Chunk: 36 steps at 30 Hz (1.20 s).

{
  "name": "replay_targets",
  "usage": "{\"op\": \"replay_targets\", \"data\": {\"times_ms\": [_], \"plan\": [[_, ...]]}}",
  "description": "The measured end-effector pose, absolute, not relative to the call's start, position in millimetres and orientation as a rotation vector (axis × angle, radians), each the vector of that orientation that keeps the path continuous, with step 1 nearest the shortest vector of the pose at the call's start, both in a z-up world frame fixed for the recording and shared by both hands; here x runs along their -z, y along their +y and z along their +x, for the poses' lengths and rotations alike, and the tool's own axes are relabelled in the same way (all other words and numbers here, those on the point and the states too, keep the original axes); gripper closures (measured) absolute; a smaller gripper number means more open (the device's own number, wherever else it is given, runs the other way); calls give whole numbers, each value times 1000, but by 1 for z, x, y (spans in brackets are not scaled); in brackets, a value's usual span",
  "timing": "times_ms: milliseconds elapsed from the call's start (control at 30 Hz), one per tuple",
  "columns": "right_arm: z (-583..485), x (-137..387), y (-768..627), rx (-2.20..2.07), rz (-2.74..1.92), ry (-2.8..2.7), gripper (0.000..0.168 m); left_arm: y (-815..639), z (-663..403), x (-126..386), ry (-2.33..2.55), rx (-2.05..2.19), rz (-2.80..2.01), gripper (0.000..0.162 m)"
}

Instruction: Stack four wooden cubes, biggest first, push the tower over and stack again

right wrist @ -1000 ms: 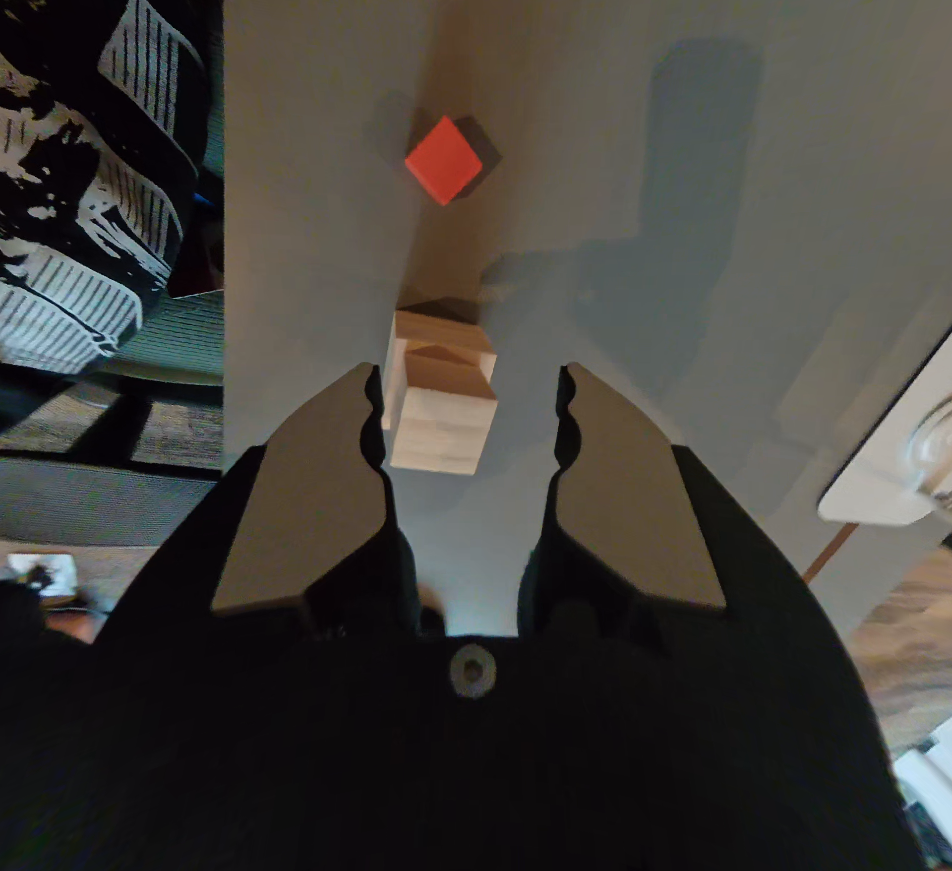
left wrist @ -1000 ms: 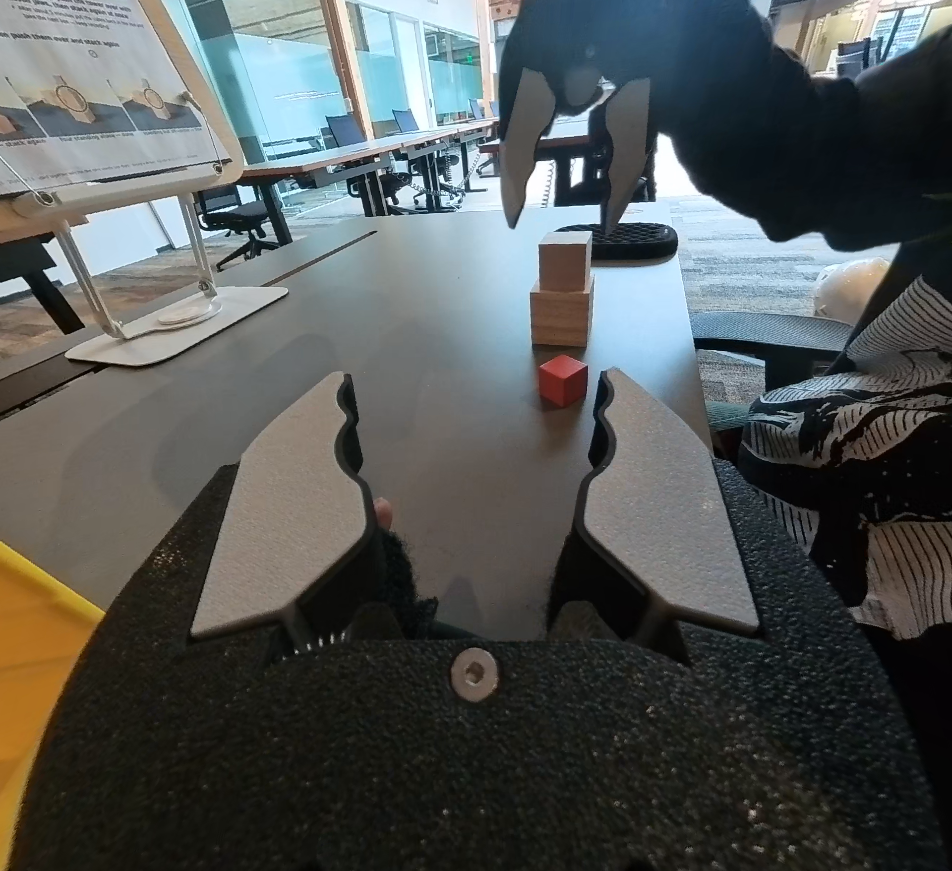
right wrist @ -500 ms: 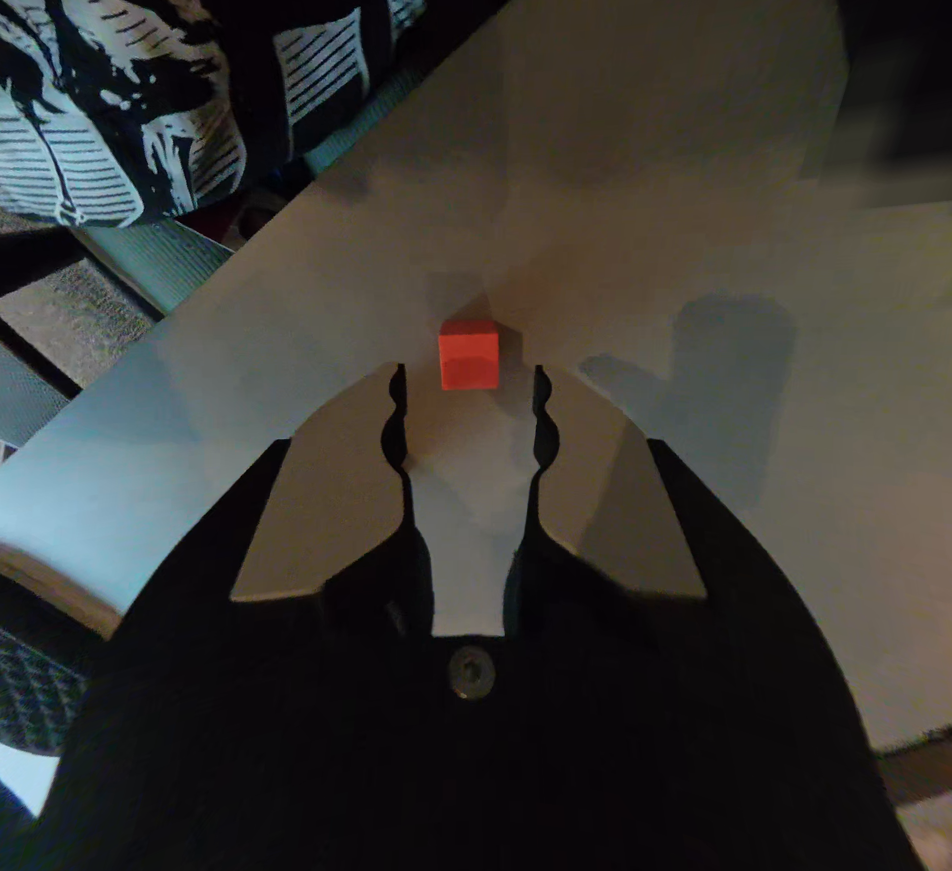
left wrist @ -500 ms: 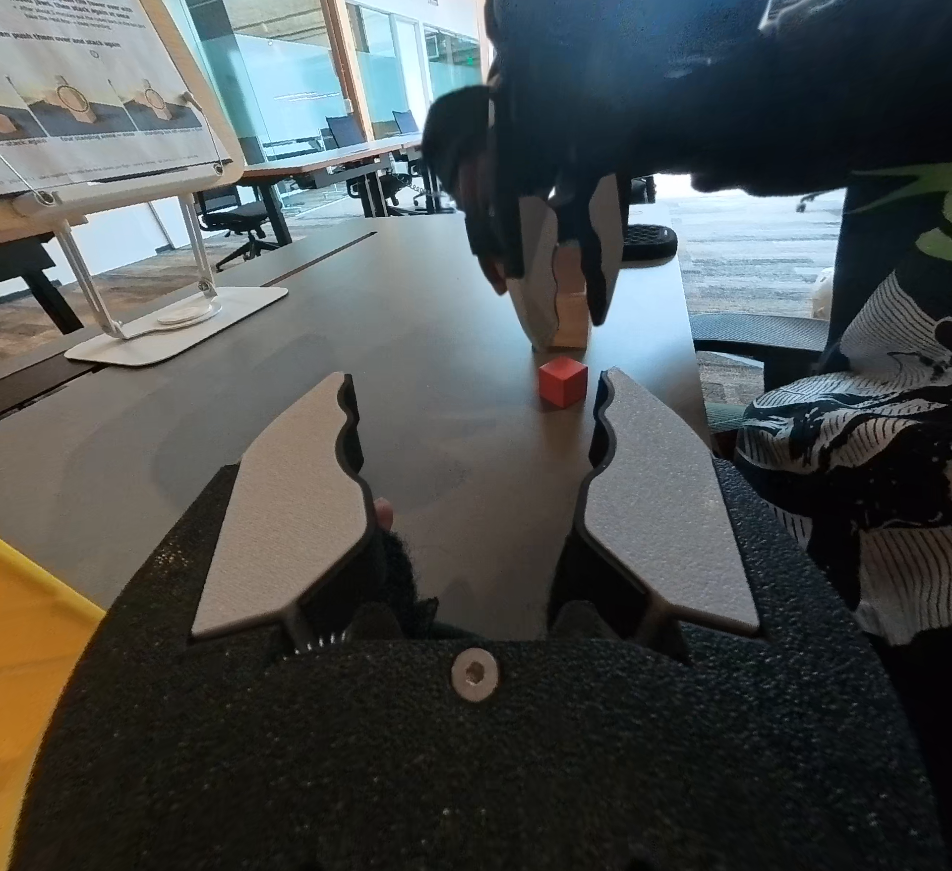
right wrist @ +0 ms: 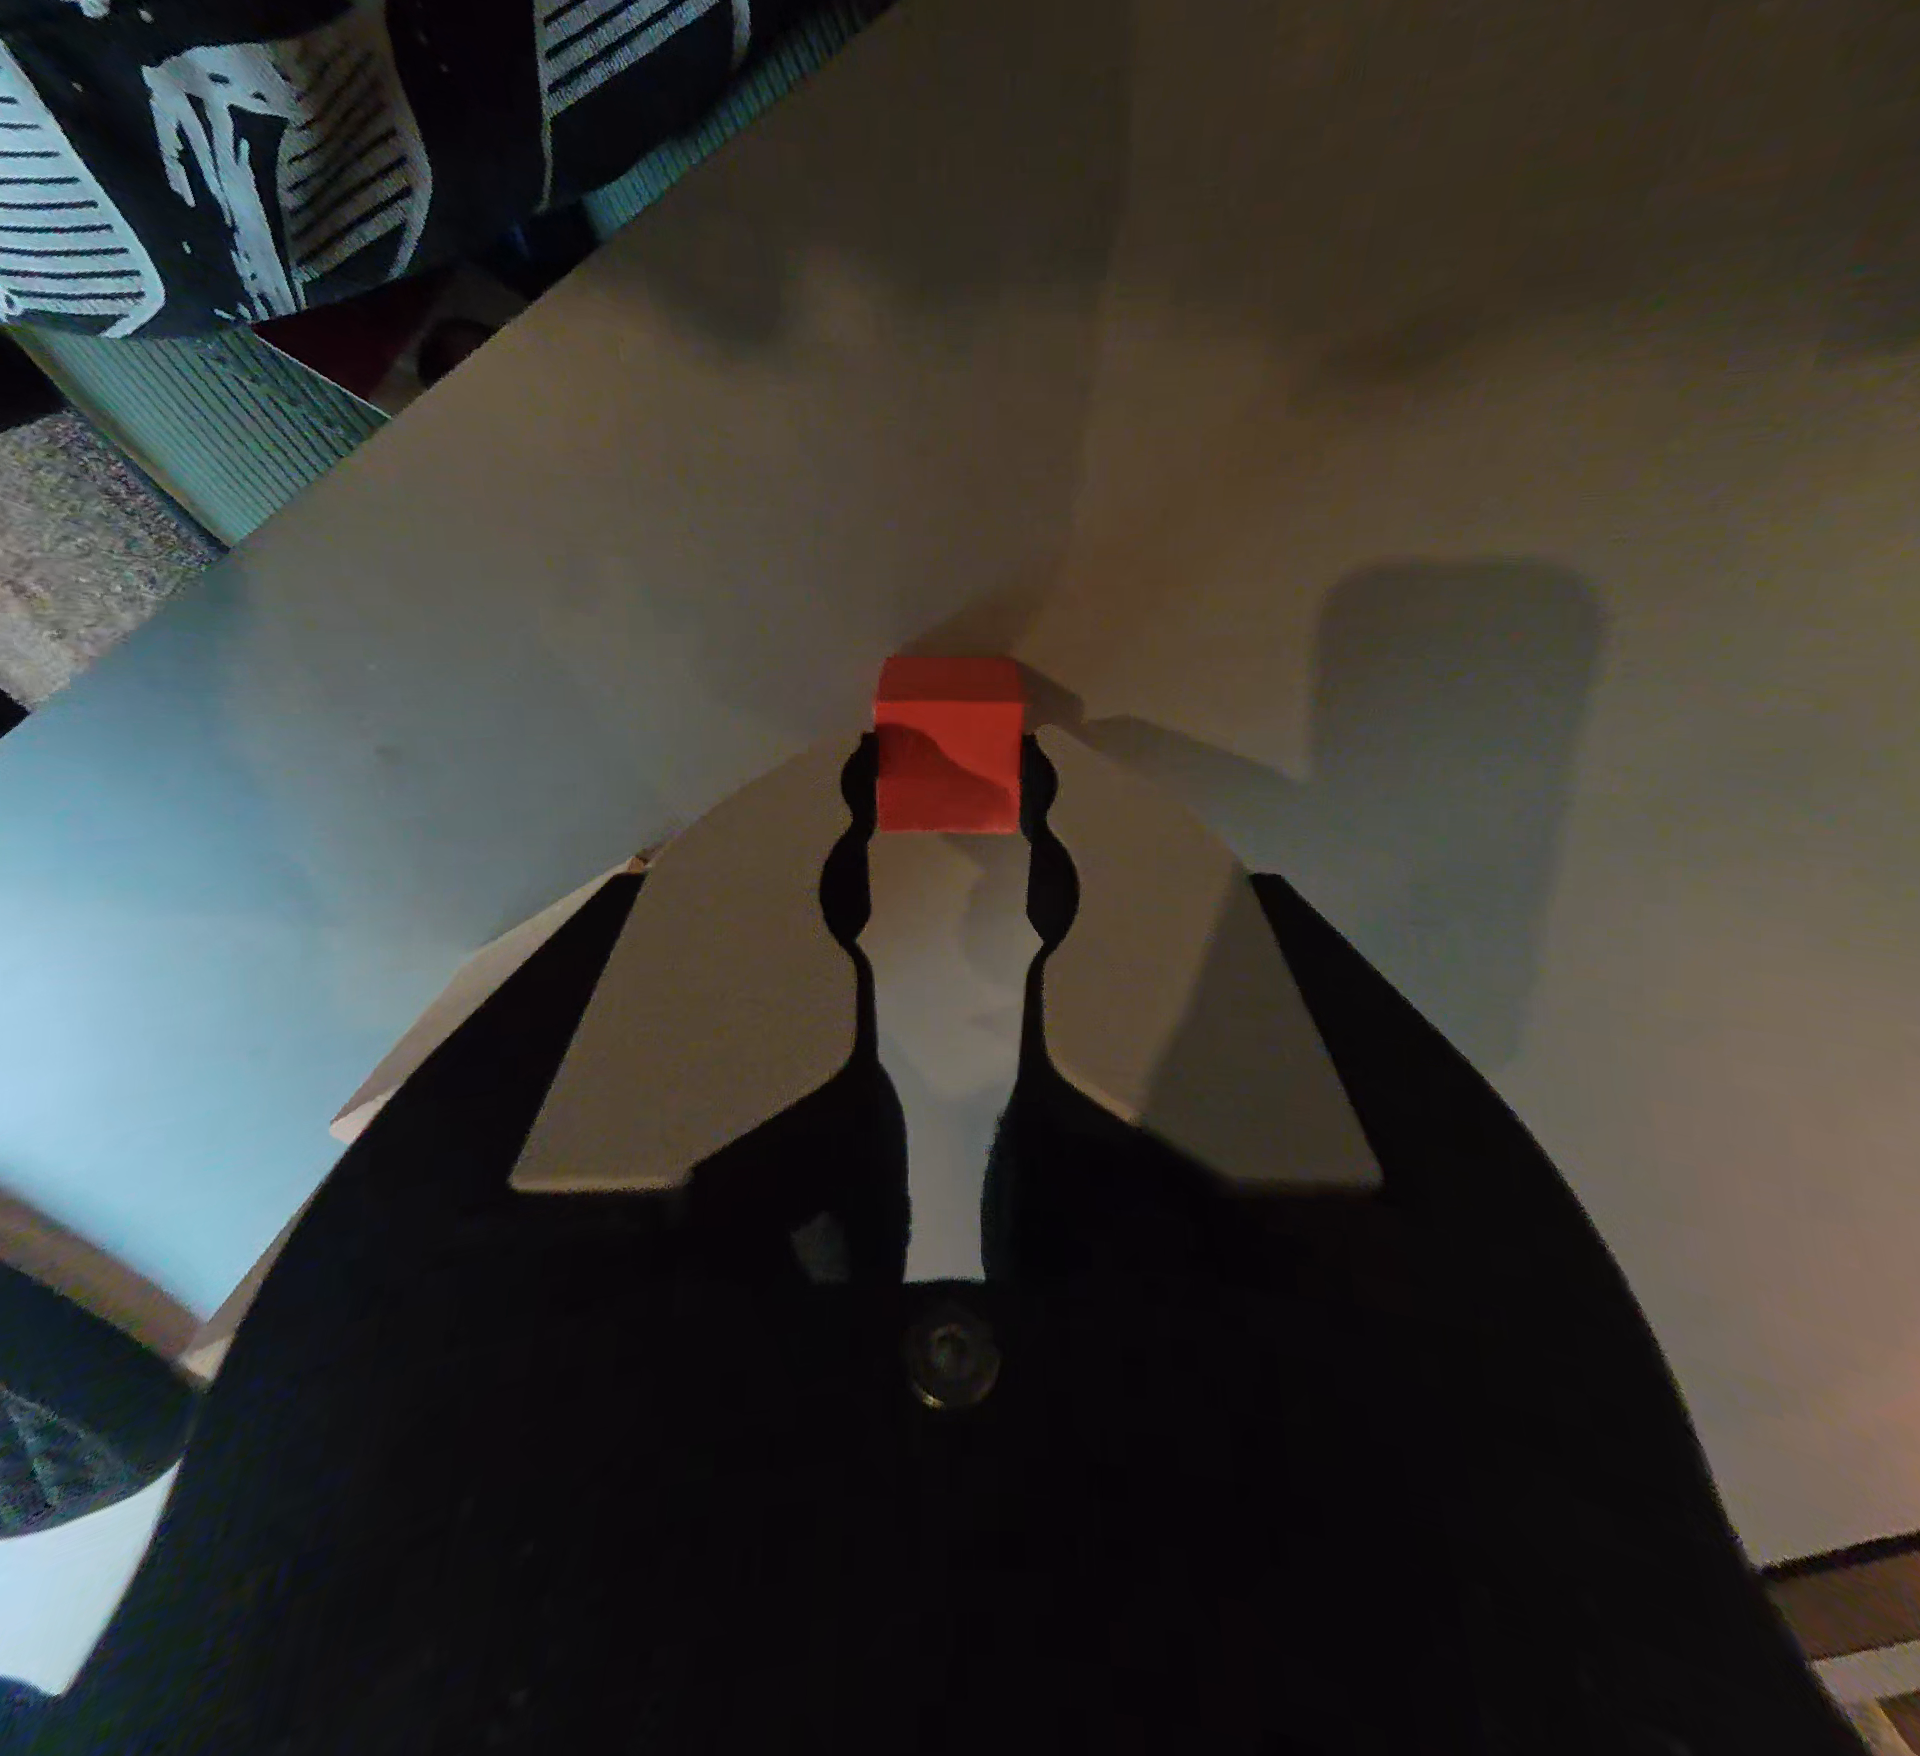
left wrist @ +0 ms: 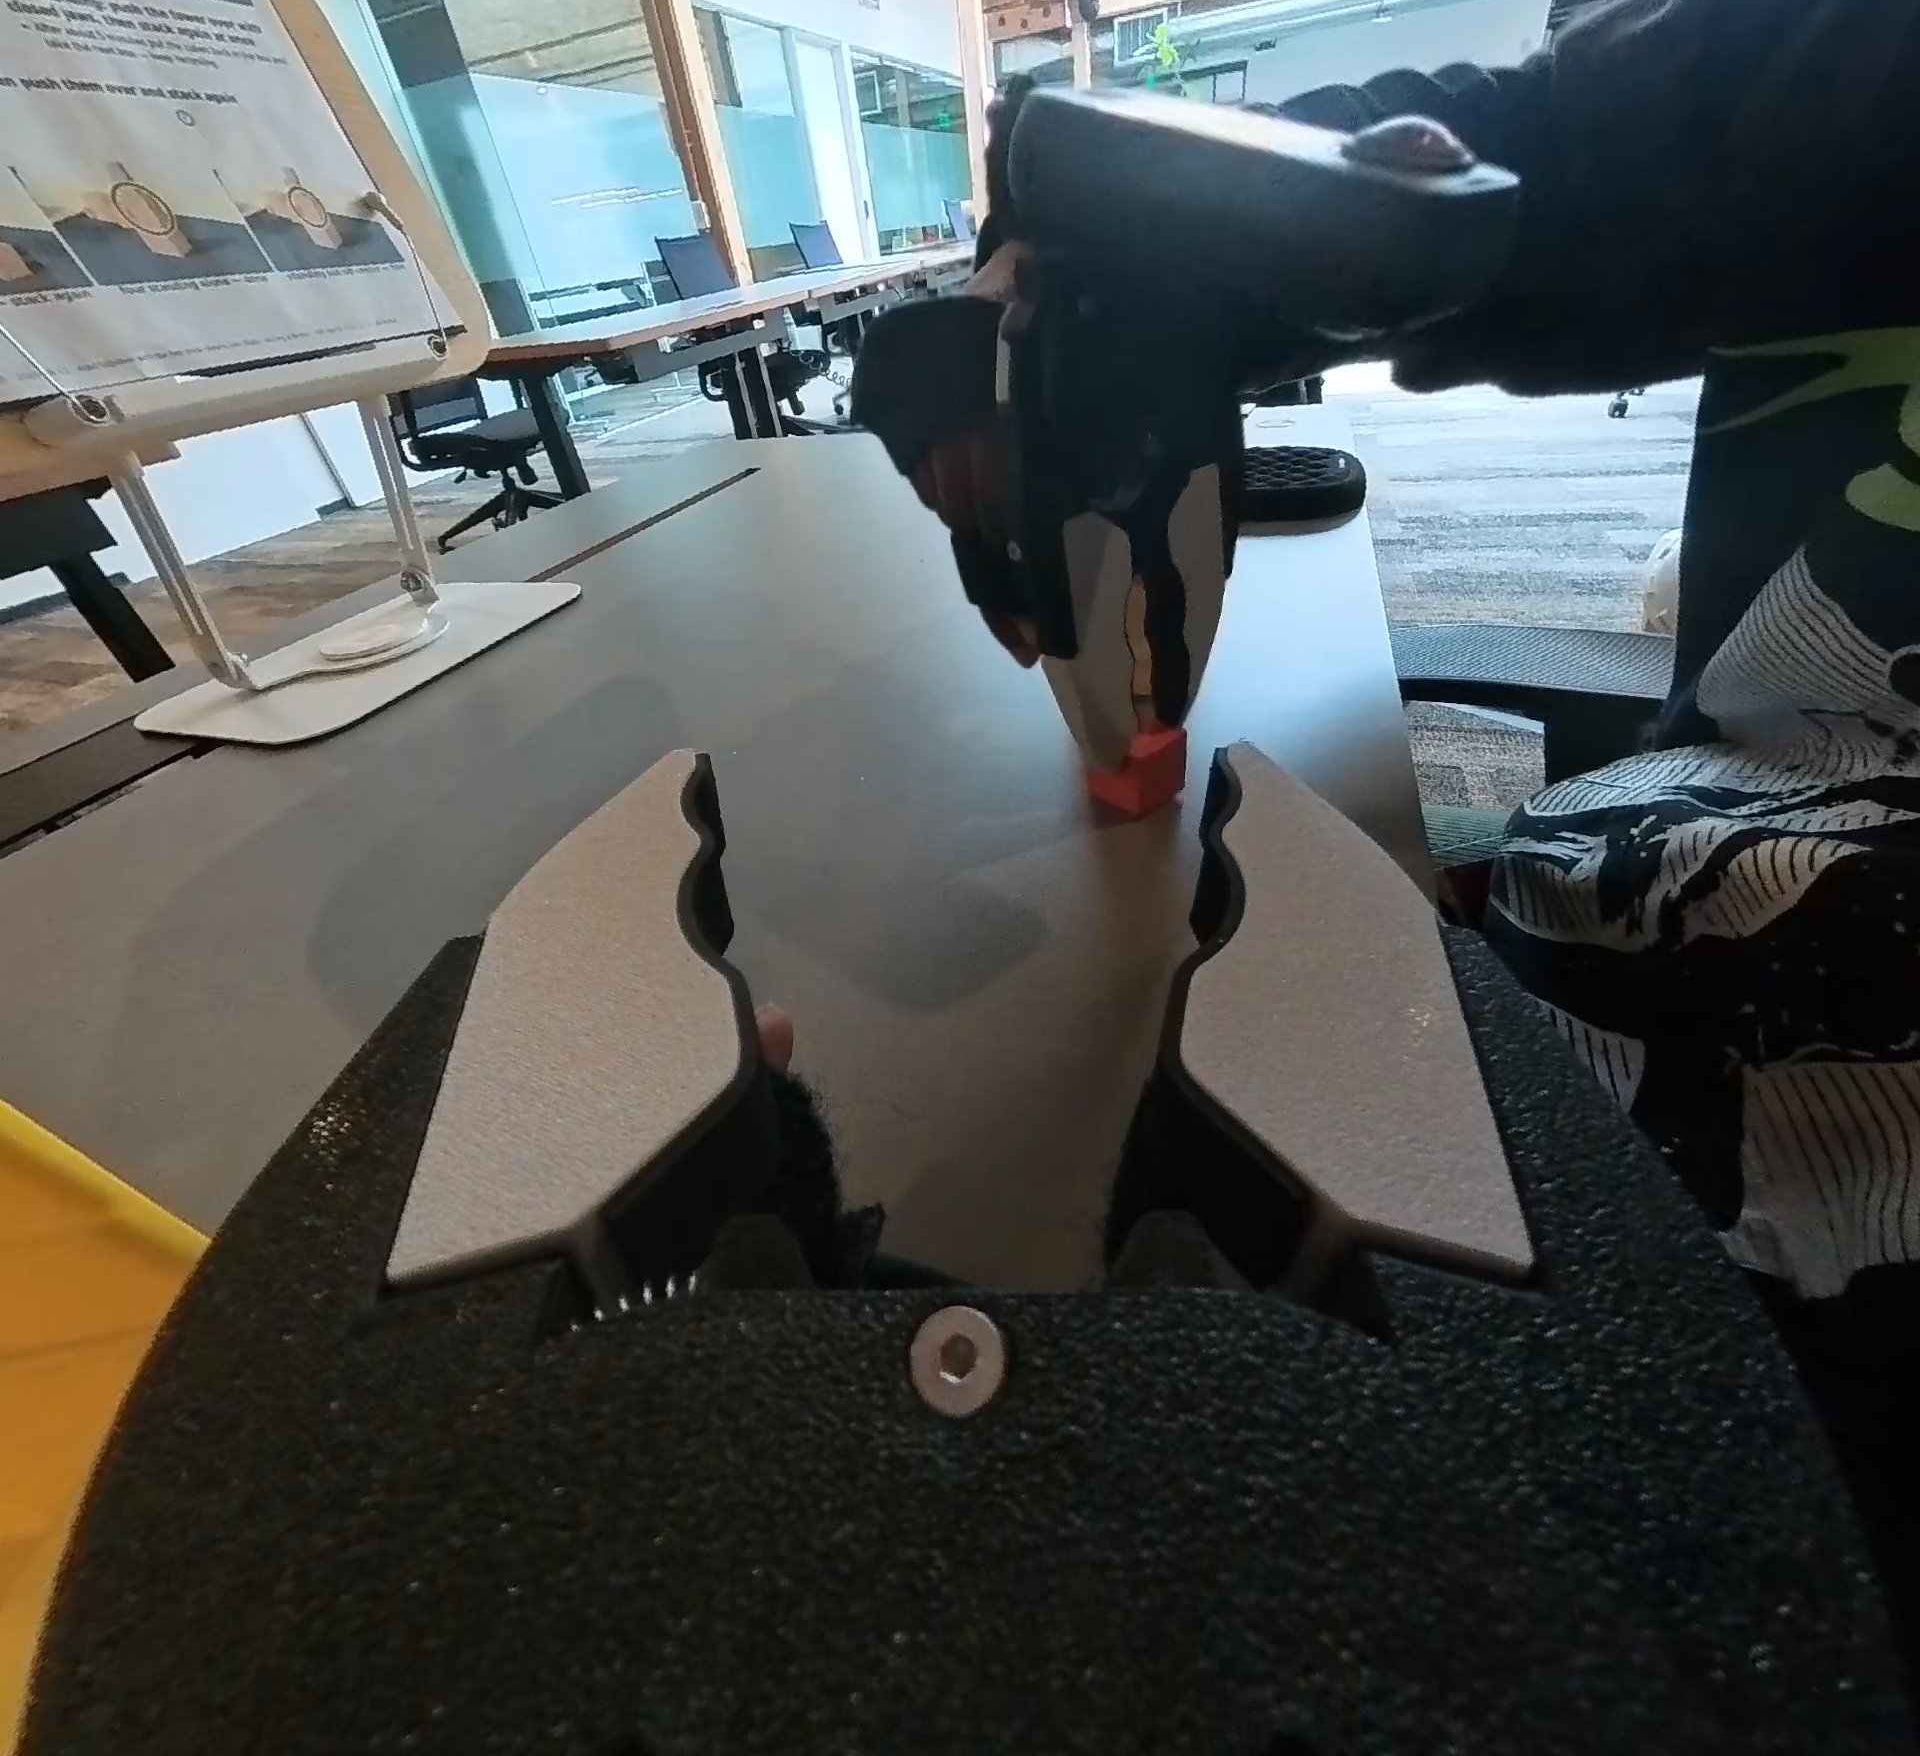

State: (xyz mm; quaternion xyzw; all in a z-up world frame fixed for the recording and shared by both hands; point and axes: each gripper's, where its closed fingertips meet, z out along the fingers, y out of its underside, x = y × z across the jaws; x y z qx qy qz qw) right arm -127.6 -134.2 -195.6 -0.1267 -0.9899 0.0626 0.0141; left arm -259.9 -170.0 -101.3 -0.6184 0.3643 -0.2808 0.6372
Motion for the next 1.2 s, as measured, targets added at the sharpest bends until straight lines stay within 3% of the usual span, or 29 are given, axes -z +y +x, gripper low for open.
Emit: {"op": "replay_targets", "data": {"times_ms": [500, 1200], "plan": [[-60, 82, -89, -45, -1447, -2566, 143, -170, -260, 101, 833, 636, -1410, 74], [-33, 107, -88, -60, -1769, -2466, 143, -170, -261, 101, 825, 643, -1413, 74]]}}
